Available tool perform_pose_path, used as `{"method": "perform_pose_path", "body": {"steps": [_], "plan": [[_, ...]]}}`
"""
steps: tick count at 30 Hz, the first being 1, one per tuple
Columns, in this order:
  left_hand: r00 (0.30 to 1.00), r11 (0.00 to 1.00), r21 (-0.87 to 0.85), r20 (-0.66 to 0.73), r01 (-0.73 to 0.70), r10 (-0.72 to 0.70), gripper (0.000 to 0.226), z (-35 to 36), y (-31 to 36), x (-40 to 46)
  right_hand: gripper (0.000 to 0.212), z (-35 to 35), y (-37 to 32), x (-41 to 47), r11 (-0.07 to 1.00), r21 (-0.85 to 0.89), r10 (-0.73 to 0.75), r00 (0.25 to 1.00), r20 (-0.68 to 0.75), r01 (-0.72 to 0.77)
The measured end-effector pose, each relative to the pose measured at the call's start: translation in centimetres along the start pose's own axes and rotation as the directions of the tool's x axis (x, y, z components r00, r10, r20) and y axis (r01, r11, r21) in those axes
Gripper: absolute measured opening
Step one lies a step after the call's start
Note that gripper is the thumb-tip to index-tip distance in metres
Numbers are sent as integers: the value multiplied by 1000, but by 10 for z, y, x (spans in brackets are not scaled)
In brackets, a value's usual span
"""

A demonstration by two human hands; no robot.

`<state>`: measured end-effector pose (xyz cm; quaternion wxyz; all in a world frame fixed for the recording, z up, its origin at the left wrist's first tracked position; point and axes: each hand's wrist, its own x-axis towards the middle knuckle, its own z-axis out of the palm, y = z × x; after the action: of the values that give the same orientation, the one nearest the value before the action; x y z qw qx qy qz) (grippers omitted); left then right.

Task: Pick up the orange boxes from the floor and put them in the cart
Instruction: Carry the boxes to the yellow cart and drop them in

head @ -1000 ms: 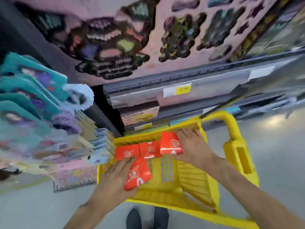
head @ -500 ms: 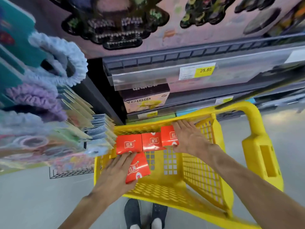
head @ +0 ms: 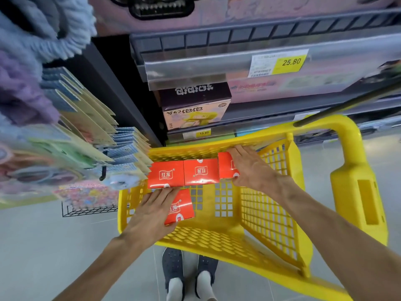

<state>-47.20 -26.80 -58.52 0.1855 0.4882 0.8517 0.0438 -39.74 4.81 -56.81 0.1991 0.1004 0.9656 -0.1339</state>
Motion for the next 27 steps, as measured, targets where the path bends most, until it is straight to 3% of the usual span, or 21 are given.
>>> {"method": "perform_pose_path", "body": {"steps": [8,15,27], "plan": [[999,1000,5,44,19,-19,99,17,-5,0,89,12,9,-6,997,77,-20,999,-32,23],[999,1000,9,50,22,-22,102,18,-7,4,77,49,3,5,999,35,-5,997,72,3],[994,984,153,83,-89,78,97,13,-12,10,110,63,5,9,997,4,74,996,57,-74]]}}
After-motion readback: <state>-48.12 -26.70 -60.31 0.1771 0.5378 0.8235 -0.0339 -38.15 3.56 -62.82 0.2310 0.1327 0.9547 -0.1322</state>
